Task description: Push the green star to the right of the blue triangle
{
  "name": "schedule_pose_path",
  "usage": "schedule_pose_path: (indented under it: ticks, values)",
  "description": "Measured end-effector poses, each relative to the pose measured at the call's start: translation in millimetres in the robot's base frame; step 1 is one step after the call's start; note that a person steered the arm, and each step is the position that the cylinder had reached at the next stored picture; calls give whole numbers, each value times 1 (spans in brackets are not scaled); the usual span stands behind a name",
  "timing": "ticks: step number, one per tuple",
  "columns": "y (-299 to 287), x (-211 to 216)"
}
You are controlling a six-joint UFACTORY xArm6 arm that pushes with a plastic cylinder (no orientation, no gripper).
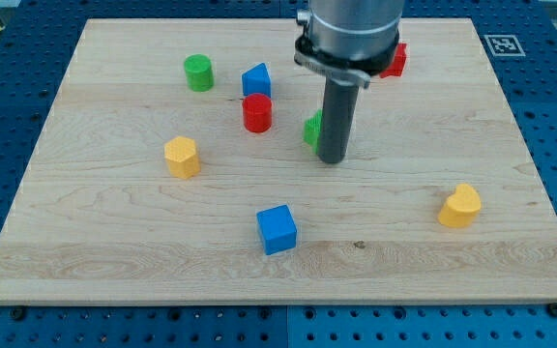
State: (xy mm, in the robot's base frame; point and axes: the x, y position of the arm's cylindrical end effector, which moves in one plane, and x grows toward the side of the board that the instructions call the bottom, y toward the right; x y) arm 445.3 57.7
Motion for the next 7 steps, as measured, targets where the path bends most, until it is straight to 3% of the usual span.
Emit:
schedule_pose_path:
  ticks: [2, 7]
  values:
    - [0, -56]
    - [-2, -92]
